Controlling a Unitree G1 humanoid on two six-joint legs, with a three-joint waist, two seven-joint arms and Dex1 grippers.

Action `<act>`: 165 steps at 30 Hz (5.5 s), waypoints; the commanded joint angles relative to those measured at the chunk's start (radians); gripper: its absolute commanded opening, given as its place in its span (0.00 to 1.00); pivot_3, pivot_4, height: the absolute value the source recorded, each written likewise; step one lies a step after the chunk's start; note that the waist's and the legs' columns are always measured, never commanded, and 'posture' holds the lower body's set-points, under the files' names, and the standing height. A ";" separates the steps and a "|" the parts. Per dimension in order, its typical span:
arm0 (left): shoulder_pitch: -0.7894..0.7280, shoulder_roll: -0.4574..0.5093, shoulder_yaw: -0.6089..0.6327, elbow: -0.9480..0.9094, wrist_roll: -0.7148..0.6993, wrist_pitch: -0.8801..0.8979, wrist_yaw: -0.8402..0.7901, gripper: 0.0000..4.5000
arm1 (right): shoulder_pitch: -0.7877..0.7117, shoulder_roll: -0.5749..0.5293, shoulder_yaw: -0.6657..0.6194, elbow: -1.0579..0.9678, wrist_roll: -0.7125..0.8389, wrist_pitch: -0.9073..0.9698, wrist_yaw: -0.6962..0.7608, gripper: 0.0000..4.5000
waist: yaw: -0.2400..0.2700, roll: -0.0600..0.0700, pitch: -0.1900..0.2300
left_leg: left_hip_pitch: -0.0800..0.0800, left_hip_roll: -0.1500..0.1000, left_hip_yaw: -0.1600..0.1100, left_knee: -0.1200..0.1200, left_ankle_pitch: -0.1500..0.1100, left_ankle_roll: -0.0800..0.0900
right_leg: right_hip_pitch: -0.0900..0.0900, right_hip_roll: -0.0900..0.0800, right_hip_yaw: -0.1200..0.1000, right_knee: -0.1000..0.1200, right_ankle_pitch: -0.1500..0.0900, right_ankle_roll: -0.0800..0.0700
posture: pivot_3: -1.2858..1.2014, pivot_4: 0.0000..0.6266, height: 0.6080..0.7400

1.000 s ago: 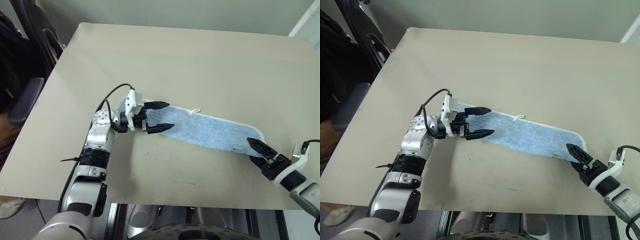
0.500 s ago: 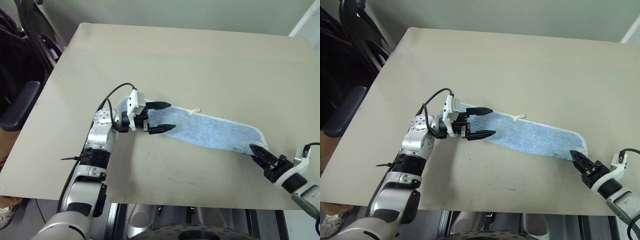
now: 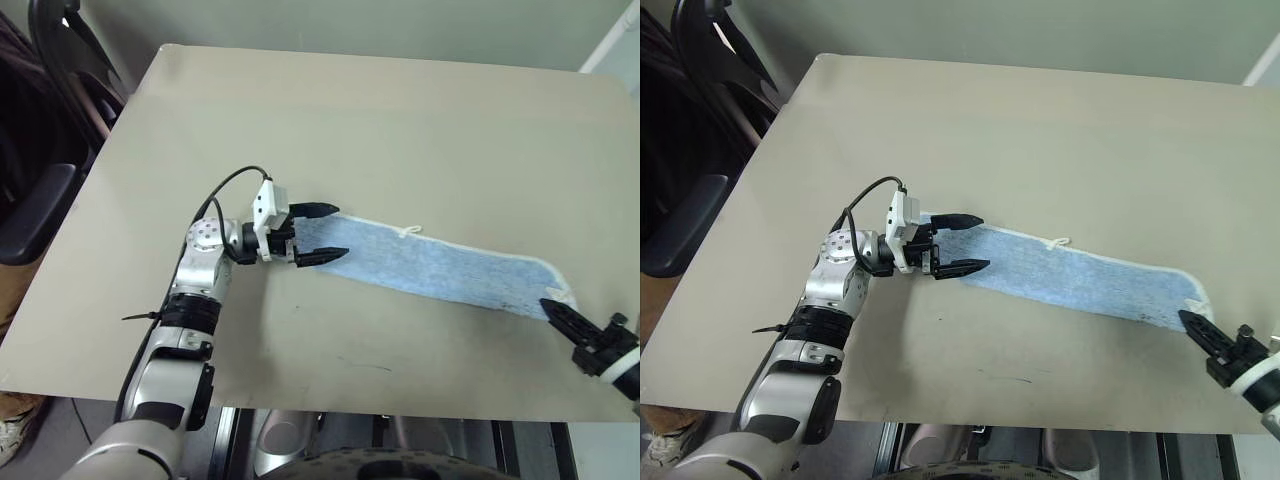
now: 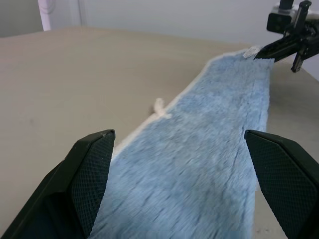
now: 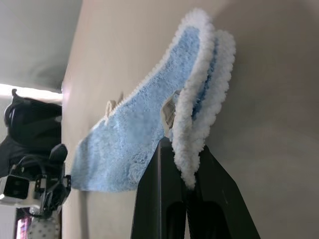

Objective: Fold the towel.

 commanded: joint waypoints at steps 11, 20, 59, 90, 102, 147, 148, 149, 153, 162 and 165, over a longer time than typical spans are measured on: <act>-0.015 -0.006 0.003 -0.017 0.004 -0.025 0.021 1.00 | -0.057 -0.198 -0.081 -0.291 -0.235 0.103 0.245 0.01 | -0.004 0.002 0.000 | 0.000 0.001 0.000 0.000 0.000 0.000 | -0.001 0.001 -0.001 0.002 0.000 0.000 | 0.52 0.24 0.95; -0.017 -0.003 0.002 -0.015 0.006 -0.032 0.026 1.00 | -0.174 -0.256 0.069 -0.469 -0.257 0.095 0.231 0.01 | -0.001 0.002 0.000 | -0.002 0.000 0.001 0.001 0.003 0.004 | -0.001 0.000 -0.001 0.000 0.005 0.008 | 0.52 0.24 0.95; -0.016 -0.069 0.078 -0.014 -0.089 0.079 0.126 1.00 | -0.594 0.004 0.507 -0.434 -0.594 0.072 0.129 0.98 | -0.002 0.002 0.000 | 0.000 0.001 0.002 0.001 0.013 0.012 | -0.002 -0.001 -0.001 0.002 0.011 0.008 | 0.52 0.24 0.95; -0.075 -0.286 -0.223 -0.043 0.029 0.061 0.032 0.00 | -0.523 0.279 0.562 -0.175 -1.201 -0.423 0.347 0.01 | -0.005 0.002 0.001 | 0.003 0.001 0.001 0.000 0.012 0.006 | 0.002 -0.001 0.000 0.001 0.019 0.005 | 0.52 0.24 0.95; -0.054 -0.231 -0.310 0.057 0.203 -0.041 0.047 0.00 | -0.521 0.319 0.635 -0.087 -1.366 -0.485 0.374 0.01 | -0.005 0.002 0.001 | 0.003 0.001 0.001 0.000 0.014 0.001 | 0.002 -0.001 -0.001 0.000 0.018 0.004 | 0.52 0.24 0.95; 0.112 0.330 0.141 -0.339 -0.106 0.670 0.240 1.00 | -0.710 0.159 0.657 -0.287 -1.280 -0.282 0.573 1.00 | -0.011 0.001 0.001 | 0.007 0.001 0.000 -0.015 0.017 -0.007 | -0.001 0.000 -0.001 0.000 0.010 -0.009 | 0.52 0.24 0.95; 0.114 0.337 0.171 -0.336 -0.132 0.758 0.283 1.00 | -0.721 0.167 0.660 -0.276 -1.291 -0.290 0.563 1.00 | -0.011 0.001 0.001 | 0.007 0.001 0.000 -0.017 0.018 -0.008 | -0.002 0.000 -0.001 0.000 0.010 -0.010 | 0.52 0.24 0.95; 0.115 0.343 0.207 -0.339 -0.177 0.856 0.307 1.00 | -0.729 0.175 0.661 -0.264 -1.299 -0.296 0.558 1.00 | -0.012 0.001 0.001 | 0.007 0.001 0.000 -0.017 0.019 -0.008 | -0.003 -0.001 -0.001 0.001 0.010 -0.010 | 0.52 0.24 0.95; 0.131 0.370 0.333 -0.383 -0.335 1.164 0.363 1.00 | -0.744 0.201 0.658 -0.242 -1.307 -0.296 0.549 1.00 | -0.017 0.000 0.002 | 0.007 0.002 0.000 -0.021 0.021 -0.012 | -0.005 0.000 -0.002 0.001 0.010 -0.013 | 0.52 0.24 0.95; 0.161 0.363 0.517 -0.369 -0.505 1.551 0.486 1.00 | -0.767 0.262 0.695 -0.183 -1.397 -0.326 0.489 1.00 | -0.015 -0.001 0.002 | 0.010 0.003 -0.001 -0.025 0.023 -0.014 | -0.004 0.000 -0.003 0.002 0.010 -0.016 | 0.52 0.24 0.95; 0.178 0.329 0.491 -0.393 -0.489 1.543 0.533 1.00 | -0.764 0.286 0.684 -0.185 -1.395 -0.332 0.478 1.00 | -0.014 -0.001 0.002 | 0.011 0.003 -0.001 -0.025 0.025 -0.015 | -0.003 0.000 -0.003 0.003 0.011 -0.017 | 0.52 0.24 0.95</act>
